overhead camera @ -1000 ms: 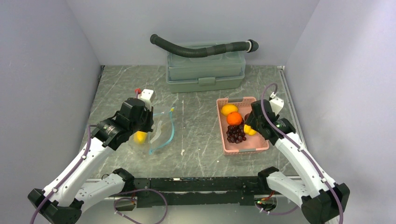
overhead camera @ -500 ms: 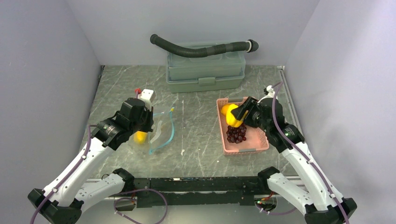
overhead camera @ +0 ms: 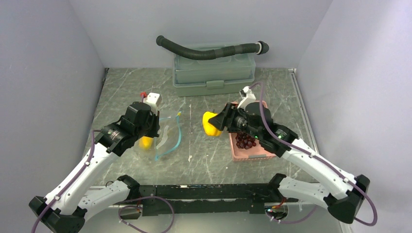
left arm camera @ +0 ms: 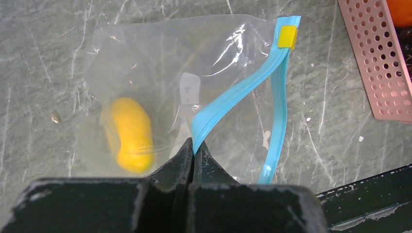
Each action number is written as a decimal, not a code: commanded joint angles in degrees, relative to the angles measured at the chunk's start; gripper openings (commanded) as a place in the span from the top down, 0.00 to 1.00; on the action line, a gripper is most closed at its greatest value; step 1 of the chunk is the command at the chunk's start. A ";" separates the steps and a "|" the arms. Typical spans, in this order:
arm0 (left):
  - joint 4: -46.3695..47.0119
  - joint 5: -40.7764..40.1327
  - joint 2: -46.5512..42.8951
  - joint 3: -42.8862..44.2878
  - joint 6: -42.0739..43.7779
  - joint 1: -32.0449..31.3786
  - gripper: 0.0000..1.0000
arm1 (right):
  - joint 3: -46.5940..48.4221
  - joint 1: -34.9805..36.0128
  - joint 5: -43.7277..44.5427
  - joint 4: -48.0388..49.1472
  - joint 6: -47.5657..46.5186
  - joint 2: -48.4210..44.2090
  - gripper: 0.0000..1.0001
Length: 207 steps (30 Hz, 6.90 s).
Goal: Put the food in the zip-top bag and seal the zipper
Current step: Place the fake vegetable in the zipper food storage bag, then pick up the fake fruit from the bin.
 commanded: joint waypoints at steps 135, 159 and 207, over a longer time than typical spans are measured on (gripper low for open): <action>1.06 -1.50 0.49 -0.16 -0.38 0.23 1.00 | 13.51 10.19 37.80 -22.54 -6.93 11.01 0.23; 1.12 -1.38 0.31 -0.21 -0.08 0.23 1.00 | 7.11 -14.48 20.34 -13.41 -16.70 22.39 0.00; 1.28 -0.89 1.01 -0.22 0.27 0.19 1.00 | 8.25 -19.27 18.03 -12.22 -17.74 27.54 0.49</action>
